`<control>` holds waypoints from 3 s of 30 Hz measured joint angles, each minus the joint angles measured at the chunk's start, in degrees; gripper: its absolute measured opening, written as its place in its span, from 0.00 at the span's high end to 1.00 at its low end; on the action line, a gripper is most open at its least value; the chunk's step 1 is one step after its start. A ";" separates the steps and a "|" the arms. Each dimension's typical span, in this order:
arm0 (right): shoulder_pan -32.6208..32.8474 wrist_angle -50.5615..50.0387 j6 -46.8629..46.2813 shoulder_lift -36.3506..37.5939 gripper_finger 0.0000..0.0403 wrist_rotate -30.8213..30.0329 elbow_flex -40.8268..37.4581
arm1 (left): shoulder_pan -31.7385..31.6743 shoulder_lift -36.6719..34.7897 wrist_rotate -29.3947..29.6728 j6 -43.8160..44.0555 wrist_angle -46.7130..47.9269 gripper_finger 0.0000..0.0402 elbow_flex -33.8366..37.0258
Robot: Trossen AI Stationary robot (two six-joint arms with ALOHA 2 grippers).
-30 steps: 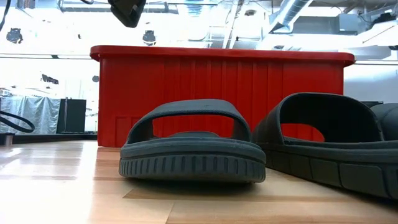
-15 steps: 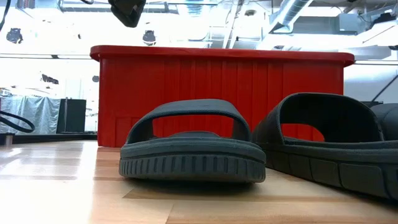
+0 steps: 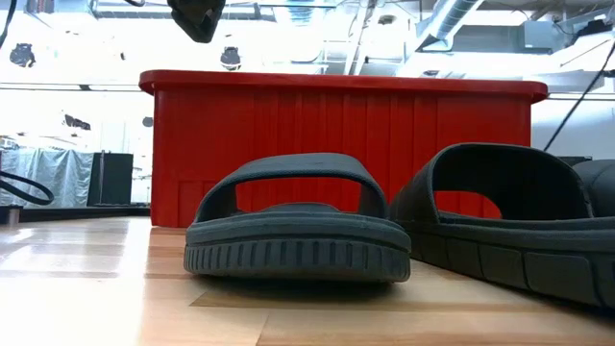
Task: Pick and place slides into bin
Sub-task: Put the black slipper into the red bin
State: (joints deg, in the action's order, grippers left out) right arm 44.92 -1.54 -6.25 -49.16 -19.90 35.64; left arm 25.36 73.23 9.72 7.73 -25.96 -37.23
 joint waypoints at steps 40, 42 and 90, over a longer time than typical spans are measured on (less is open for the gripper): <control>2.19 -2.61 -36.82 -45.78 0.47 15.60 16.99 | 0.00 0.00 0.13 2.17 -2.08 0.38 0.00; 2.13 -2.80 -36.09 -48.06 0.48 17.75 18.58 | 0.00 0.00 0.13 2.69 -2.25 0.38 0.00; 1.43 -29.74 -16.56 -62.74 0.57 16.20 41.35 | 0.00 0.00 -0.26 8.06 -2.27 0.38 0.00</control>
State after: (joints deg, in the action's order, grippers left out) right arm 46.35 -31.29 -22.81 -111.90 -3.70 76.99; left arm 25.36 73.23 9.45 15.78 -28.23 -37.23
